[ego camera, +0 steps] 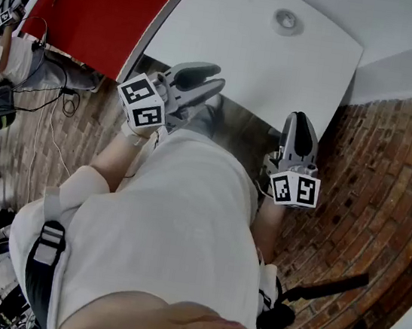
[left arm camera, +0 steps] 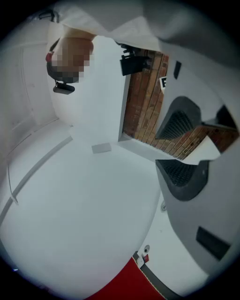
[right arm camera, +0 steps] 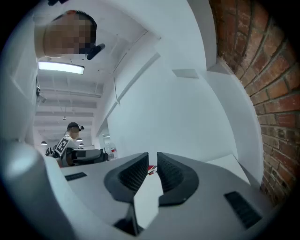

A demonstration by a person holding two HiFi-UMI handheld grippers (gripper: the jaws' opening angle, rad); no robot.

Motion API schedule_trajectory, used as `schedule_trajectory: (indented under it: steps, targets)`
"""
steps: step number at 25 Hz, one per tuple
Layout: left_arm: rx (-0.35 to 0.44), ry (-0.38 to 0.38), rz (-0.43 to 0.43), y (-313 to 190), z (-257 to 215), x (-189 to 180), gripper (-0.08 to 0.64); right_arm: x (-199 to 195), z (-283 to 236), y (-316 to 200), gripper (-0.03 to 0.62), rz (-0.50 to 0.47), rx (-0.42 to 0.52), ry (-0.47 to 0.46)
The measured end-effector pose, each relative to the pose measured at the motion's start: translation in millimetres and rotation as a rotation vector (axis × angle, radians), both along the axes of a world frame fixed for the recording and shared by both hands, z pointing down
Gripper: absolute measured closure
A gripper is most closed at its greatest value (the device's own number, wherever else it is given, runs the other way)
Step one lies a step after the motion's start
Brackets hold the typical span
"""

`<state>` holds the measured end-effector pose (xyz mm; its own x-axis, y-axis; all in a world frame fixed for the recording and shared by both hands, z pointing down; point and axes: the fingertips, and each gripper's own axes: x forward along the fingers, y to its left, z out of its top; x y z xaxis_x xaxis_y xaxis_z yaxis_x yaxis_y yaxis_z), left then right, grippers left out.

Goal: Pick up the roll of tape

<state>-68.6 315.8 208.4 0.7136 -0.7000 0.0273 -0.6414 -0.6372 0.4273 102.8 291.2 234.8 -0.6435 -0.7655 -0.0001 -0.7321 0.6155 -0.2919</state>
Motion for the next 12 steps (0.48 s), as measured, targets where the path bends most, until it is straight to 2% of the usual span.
schedule_trajectory:
  steps: [12]
  targets:
    - [-0.047, 0.030, 0.035, -135, 19, -59, 0.436, -55, 10, -123, 0.554, 0.036, -0.050, 0.046]
